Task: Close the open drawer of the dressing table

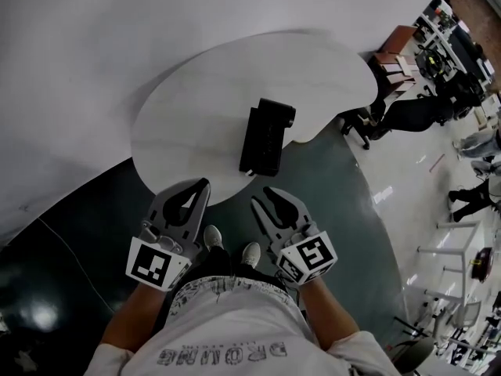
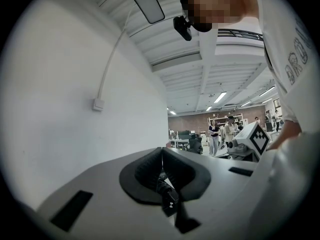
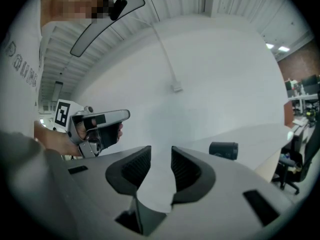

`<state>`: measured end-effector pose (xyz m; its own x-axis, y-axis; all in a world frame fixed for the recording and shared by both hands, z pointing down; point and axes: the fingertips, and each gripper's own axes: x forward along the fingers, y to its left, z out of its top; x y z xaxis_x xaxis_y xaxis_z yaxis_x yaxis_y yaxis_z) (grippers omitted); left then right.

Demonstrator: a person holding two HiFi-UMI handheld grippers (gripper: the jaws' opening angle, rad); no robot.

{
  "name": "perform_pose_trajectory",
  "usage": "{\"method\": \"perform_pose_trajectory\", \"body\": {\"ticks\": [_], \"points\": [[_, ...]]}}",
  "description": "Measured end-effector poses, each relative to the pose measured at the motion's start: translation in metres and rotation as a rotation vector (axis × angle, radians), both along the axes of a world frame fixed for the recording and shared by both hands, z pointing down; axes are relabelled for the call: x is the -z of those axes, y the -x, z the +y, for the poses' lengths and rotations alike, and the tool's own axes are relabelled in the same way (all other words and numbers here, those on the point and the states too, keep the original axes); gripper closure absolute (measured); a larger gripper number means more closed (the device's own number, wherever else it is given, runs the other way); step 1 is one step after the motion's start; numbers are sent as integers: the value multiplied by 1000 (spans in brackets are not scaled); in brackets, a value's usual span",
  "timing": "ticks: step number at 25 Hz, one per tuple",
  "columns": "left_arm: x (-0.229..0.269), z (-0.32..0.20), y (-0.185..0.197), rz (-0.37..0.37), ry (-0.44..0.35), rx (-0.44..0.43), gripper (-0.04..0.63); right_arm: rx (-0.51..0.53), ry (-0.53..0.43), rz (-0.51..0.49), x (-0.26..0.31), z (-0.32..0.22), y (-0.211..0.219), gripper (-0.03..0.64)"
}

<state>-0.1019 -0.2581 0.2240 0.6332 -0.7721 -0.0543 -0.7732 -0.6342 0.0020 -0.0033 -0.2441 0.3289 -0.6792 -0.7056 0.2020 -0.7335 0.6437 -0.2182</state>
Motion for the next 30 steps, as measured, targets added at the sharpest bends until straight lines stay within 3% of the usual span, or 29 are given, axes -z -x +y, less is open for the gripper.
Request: {"method": "perform_pose_trajectory", "body": {"ticks": [12, 26, 30], "points": [[8, -2, -5, 17, -17, -4, 574, 3, -45, -14, 40, 0, -9, 503], [5, 1, -10, 12, -10, 3, 574, 17, -80, -37, 60, 6, -13, 606], [2, 2, -10, 14, -4, 10, 574, 30, -75, -42, 57, 8, -13, 609]]}}
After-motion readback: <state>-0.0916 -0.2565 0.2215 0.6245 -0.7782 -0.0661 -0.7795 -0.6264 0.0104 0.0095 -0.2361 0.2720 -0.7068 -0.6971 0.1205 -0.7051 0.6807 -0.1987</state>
